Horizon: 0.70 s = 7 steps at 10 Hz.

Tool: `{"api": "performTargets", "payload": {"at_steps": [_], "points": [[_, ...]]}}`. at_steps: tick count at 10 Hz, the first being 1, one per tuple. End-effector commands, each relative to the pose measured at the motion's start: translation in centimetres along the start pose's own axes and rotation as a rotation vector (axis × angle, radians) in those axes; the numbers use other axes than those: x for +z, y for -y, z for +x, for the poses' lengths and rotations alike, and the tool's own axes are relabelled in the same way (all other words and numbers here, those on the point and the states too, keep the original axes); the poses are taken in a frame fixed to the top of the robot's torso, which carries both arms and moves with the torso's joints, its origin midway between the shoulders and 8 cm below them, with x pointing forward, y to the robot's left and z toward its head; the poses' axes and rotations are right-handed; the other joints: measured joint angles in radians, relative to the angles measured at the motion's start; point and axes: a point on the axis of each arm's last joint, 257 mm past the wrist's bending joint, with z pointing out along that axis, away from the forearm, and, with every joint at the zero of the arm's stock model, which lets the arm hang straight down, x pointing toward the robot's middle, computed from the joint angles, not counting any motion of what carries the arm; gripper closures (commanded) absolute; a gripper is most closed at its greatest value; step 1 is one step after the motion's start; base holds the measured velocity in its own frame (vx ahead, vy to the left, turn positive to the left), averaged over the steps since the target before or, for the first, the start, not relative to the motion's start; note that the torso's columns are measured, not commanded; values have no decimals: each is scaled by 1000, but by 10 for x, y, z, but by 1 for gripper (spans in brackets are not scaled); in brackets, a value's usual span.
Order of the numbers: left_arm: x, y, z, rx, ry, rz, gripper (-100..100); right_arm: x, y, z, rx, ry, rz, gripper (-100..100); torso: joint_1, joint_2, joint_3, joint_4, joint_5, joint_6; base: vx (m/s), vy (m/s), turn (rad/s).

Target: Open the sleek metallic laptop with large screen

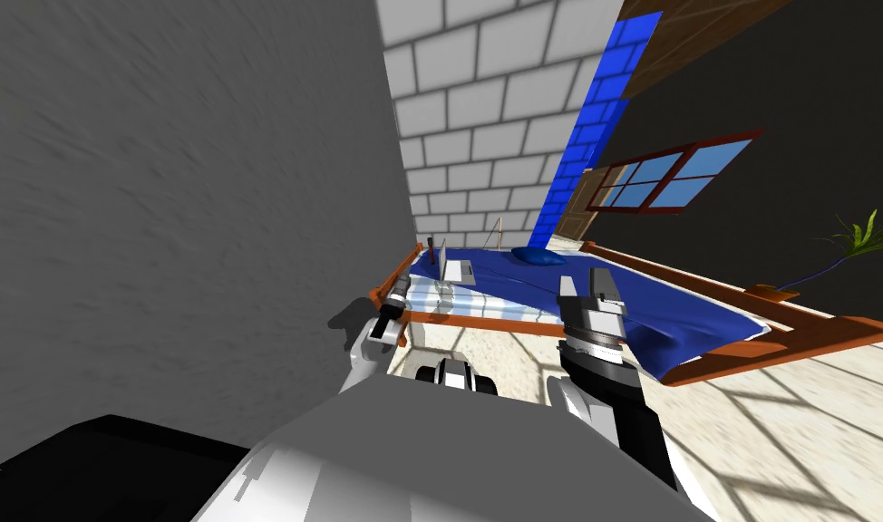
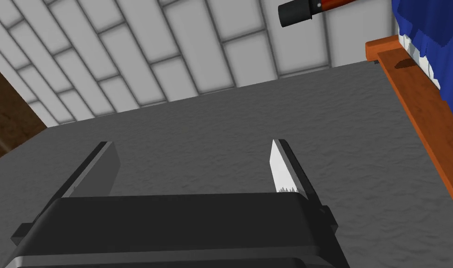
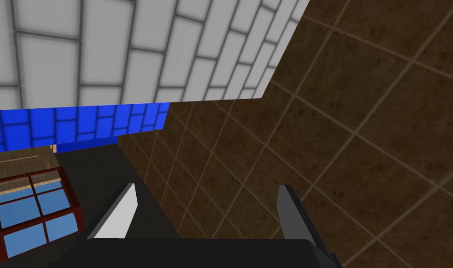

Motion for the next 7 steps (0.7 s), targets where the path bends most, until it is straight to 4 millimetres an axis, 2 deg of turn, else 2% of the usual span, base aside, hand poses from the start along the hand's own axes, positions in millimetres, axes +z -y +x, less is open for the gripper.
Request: {"api": "performTargets", "payload": {"at_steps": [1,2,6,7], "points": [[20,-21,6,76,-18,-54,-100,0,0,0,0,0,0,0,0,0,0,0,0,0,1,22,-49],[25,-16,7,76,-17,-42,-100,0,0,0,0,0,0,0,1,0,0,0,0,0,1,17,-13],[63,-44,13,201,-42,-124,-100,0,0,0,0,0,0,0,1,0,0,0,0,0,2,21,-34],[67,-39,13,200,-40,-115,-100,0,0,0,0,0,0,0,1,0,0,0,0,0,1,16,-12]]}}
